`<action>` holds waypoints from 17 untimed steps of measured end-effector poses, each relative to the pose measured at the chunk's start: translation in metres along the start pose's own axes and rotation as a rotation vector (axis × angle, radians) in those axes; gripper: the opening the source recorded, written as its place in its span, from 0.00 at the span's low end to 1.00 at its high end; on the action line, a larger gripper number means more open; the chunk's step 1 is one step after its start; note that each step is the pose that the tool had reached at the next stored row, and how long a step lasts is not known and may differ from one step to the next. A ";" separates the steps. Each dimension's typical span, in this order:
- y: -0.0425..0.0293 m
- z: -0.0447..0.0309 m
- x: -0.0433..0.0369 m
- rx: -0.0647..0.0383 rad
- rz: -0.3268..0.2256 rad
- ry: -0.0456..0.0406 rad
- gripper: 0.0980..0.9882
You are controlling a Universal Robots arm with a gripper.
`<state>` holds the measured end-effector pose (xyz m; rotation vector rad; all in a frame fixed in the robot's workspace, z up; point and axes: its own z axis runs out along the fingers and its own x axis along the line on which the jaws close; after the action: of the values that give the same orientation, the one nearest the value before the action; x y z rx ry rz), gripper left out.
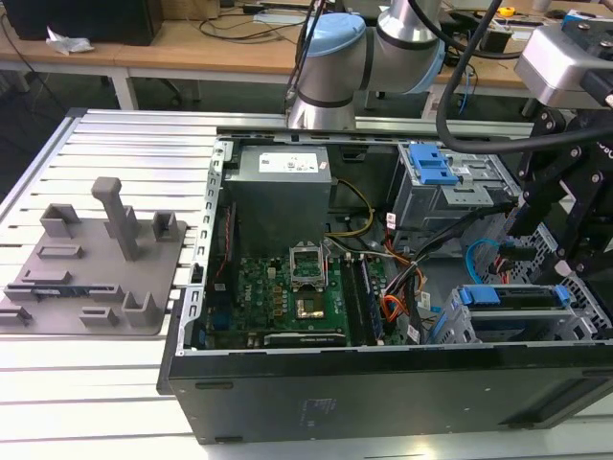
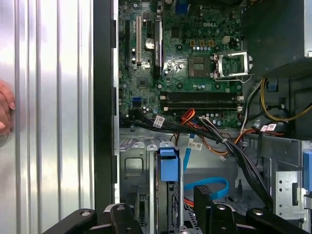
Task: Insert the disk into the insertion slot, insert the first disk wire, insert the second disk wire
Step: 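Insert the first disk wire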
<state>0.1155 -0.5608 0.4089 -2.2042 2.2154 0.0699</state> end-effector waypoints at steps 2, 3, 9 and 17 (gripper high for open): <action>0.0000 0.0000 0.0000 -0.001 0.000 0.0000 0.52; -0.0001 0.0000 0.0000 -0.001 0.000 0.0000 0.52; 0.0000 0.0001 -0.0016 0.019 0.010 0.0642 0.52; 0.0000 0.0011 -0.0034 0.073 0.097 0.0837 0.52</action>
<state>0.1155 -0.5573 0.4079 -2.1001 2.3272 -0.1019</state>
